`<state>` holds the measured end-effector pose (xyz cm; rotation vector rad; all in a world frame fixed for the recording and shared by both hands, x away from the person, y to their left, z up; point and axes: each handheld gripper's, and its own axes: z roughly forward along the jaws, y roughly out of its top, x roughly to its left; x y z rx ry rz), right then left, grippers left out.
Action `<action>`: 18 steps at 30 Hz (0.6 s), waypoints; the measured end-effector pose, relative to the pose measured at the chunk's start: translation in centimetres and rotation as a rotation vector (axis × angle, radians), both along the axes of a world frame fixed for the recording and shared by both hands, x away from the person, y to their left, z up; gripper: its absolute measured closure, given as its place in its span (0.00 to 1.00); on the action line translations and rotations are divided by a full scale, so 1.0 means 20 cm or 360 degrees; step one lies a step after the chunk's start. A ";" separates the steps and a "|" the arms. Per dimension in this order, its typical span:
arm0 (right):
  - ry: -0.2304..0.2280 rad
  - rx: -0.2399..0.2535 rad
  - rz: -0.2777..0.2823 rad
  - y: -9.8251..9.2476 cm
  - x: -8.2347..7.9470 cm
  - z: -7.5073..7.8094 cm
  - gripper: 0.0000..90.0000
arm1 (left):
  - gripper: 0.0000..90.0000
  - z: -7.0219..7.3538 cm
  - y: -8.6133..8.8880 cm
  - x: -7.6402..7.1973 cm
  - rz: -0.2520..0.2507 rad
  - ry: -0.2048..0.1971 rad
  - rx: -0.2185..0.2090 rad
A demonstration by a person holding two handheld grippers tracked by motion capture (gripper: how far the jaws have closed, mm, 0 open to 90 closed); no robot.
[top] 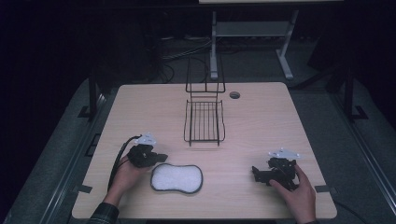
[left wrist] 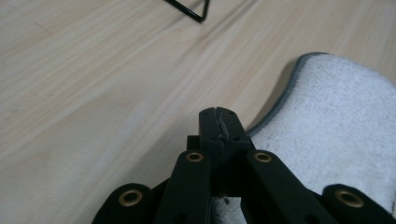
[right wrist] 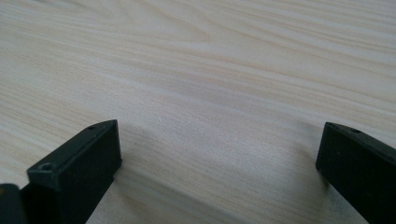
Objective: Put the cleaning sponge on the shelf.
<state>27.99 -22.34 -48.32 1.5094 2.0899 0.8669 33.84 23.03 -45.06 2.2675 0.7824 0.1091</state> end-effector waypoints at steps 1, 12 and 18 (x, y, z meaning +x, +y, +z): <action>0.0000 0.0000 0.0001 0.00 0.00 0.00 0.00 | 0.99 0.00 0.00 -0.01 -0.0014 0.0004 0.0014; -0.0001 -0.0001 0.0002 0.00 0.00 0.00 0.00 | 0.99 -0.01 0.03 -0.13 -0.0015 0.0046 0.0005; 0.0000 0.0000 0.0002 0.00 0.00 0.00 0.00 | 0.99 0.00 0.04 -0.21 -0.0013 0.0042 -0.0009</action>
